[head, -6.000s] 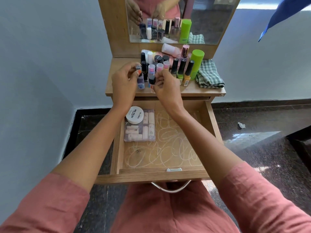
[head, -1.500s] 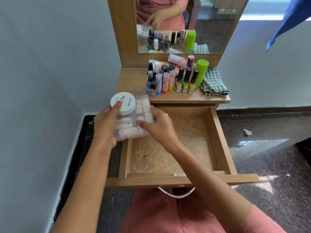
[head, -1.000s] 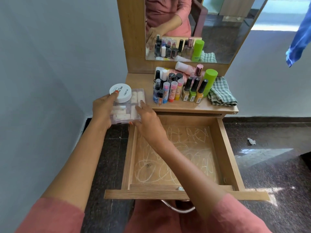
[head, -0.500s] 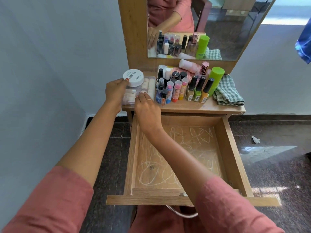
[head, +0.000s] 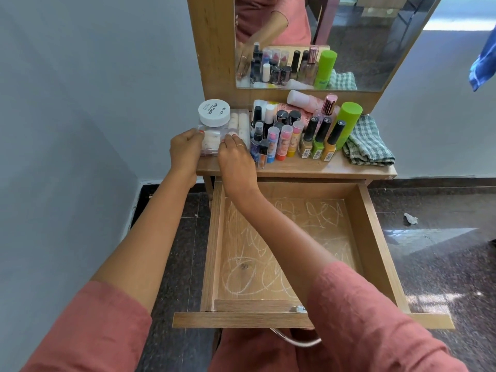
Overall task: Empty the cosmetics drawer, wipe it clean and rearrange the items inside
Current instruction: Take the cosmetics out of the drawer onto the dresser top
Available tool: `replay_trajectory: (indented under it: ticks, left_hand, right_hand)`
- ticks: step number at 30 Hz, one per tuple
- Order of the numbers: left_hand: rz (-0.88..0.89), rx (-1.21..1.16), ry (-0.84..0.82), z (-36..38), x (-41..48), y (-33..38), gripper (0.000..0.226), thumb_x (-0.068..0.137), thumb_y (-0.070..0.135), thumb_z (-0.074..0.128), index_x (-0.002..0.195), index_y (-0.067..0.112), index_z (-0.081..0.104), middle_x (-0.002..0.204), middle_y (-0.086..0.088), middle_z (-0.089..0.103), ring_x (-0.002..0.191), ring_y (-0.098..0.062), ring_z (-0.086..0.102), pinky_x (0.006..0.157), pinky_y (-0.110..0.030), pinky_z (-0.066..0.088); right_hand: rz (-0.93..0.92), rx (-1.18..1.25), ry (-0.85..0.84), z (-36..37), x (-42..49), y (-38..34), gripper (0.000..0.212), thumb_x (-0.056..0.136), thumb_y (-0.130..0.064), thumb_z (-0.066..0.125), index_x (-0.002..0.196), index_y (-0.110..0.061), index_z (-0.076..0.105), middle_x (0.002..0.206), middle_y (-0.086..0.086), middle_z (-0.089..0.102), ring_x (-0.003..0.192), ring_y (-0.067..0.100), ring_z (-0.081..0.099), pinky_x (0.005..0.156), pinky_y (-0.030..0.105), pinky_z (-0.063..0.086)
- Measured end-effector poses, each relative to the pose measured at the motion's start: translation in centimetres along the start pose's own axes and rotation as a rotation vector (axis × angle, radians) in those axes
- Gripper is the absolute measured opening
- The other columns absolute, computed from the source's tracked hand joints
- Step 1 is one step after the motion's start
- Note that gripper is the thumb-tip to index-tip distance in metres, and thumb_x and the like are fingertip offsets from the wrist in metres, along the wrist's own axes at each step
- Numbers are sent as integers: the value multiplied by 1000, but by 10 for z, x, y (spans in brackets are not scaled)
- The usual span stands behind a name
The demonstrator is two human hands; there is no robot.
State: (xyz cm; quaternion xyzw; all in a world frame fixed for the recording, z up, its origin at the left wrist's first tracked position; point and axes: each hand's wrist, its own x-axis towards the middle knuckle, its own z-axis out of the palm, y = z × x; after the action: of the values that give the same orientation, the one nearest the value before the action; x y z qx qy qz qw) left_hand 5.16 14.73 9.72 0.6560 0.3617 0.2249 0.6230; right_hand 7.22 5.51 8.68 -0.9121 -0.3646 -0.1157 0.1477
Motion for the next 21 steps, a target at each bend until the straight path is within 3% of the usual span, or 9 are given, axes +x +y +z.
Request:
replay_trajectory:
  ticks: [3,7,9,13,15,18,21]
  left_hand:
    - [-3,-14,18,-2,-9,-2,31,91,11,47,66,26,58,73,5,59,84,-16,57,80,-33,49]
    - [42,-12,14,-6,-26,-10,27,91,9,47,72,23,60,74,5,59,78,-11,55,71,-20,44]
    - [82,-6,4,-9,-38,-14,24,91,8,46,83,21,65,79,10,62,75,-2,56,66,-9,45]
    - [106,-39,70,-9,-66,-22,27,94,7,45,82,27,60,81,18,56,74,7,51,63,2,39]
    - [94,-74,122,-7,-80,-26,23,94,7,46,105,18,63,92,15,58,81,7,52,64,5,38]
    - [72,-107,179,-1,-97,-33,31,93,6,45,121,10,57,107,8,58,94,1,53,83,-3,39]
    - [44,-112,160,12,-114,-39,30,93,6,45,121,10,57,114,3,59,103,-5,54,97,-19,42]
  right_hand:
    - [1,-9,4,0,-5,-2,42,86,7,48,127,7,43,134,22,46,130,31,40,108,35,38]
    - [-42,120,236,5,-25,2,36,63,9,70,98,4,63,97,19,67,92,31,66,74,36,57]
    - [-69,170,295,5,-36,5,26,65,7,66,90,-1,64,86,14,68,78,28,66,64,33,56]
    - [-37,220,289,4,-60,14,15,75,-2,65,89,-4,65,81,10,68,71,24,65,58,28,53]
    - [-18,221,280,2,-73,20,13,80,-9,61,91,-6,65,83,9,68,73,23,65,59,27,52]
    - [26,258,230,-3,-90,31,11,85,-12,57,92,-7,64,85,9,68,74,24,63,58,28,48]
    - [105,258,185,-5,-103,46,15,89,-16,53,93,-6,63,91,10,67,82,26,63,62,30,46]
